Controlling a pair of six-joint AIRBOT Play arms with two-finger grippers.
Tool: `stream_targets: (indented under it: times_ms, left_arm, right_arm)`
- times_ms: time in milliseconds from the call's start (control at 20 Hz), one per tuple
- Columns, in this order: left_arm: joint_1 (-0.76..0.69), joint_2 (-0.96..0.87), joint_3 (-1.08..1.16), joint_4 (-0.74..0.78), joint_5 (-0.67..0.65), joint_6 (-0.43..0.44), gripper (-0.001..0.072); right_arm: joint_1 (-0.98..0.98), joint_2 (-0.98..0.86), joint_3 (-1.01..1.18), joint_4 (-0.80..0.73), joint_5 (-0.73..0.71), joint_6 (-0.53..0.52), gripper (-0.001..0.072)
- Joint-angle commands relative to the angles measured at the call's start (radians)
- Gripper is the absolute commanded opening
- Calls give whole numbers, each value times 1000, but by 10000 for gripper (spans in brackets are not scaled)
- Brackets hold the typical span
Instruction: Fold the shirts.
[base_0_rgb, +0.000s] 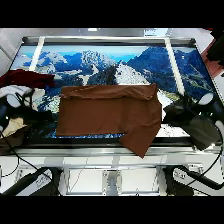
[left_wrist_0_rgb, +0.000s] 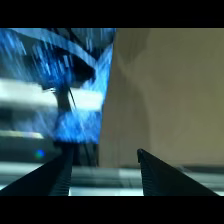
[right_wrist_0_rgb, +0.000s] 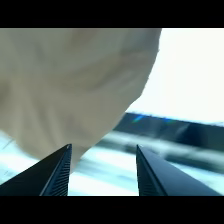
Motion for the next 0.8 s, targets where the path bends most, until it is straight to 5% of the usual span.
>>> stream_targets:
  times_ms: [0, 550, 750]
  left_arm:
    - [12, 51, -113, -60, 11, -7, 469]
    - [12, 51, -112, -156, -2, 44, 469]
    - [12, 51, -112, -156, 3, 43, 469]
  right_arm:
    - [-7, 40, -211, 169, -36, -10, 478]
    - [-7, 39, -476, 403, -208, -53, 475]
    - [-7, 39, -478, 496, -264, -87, 216]
